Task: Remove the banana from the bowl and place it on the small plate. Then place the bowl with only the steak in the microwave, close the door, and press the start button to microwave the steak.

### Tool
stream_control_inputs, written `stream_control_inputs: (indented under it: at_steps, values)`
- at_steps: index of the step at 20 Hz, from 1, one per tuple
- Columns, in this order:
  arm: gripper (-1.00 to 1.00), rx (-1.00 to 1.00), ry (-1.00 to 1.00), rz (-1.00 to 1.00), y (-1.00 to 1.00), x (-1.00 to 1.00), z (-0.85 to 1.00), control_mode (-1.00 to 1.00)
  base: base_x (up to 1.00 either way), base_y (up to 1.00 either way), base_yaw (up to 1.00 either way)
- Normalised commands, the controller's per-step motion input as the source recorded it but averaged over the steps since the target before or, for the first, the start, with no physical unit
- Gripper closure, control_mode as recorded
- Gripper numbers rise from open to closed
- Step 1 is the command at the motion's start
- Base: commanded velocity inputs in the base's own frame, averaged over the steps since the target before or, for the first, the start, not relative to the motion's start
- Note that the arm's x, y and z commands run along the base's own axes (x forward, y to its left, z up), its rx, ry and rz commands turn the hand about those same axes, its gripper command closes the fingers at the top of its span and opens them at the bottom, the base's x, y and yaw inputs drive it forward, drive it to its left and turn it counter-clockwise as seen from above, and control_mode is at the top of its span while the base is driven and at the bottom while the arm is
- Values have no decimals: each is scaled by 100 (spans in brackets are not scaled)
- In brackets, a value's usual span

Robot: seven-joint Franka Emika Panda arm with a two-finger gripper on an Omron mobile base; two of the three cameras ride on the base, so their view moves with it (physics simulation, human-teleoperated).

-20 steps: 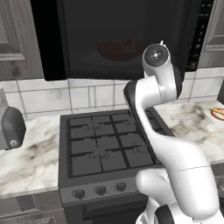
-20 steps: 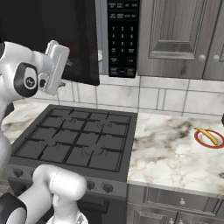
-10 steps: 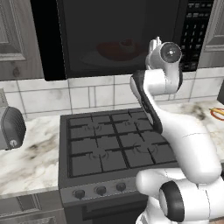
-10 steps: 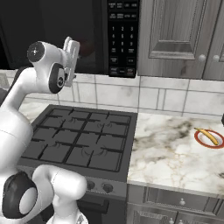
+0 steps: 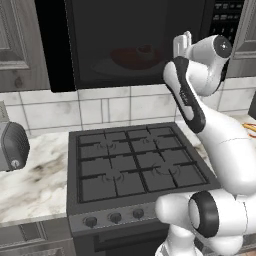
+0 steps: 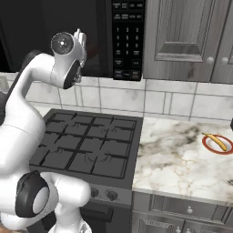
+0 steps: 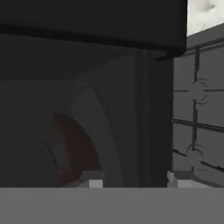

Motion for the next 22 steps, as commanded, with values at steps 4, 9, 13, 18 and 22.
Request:
stream_control_inputs:
  at_steps: [4, 9, 13, 18, 22]
  values:
    - [-100, 0, -16, 17, -6, -75, -3, -100, 0, 0, 0]
    - [-100, 3, -24, 9, -51, -100, -7, -100, 0, 0, 0]
    - [-100, 15, -7, 0, -100, -59, -22, -100, 0, 0, 0]
    - [-100, 12, -1, 0, -84, -8, -32, -100, 0, 0, 0]
    - [-100, 3, -1, 3, -9, 9, -33, -100, 0, 0, 0]
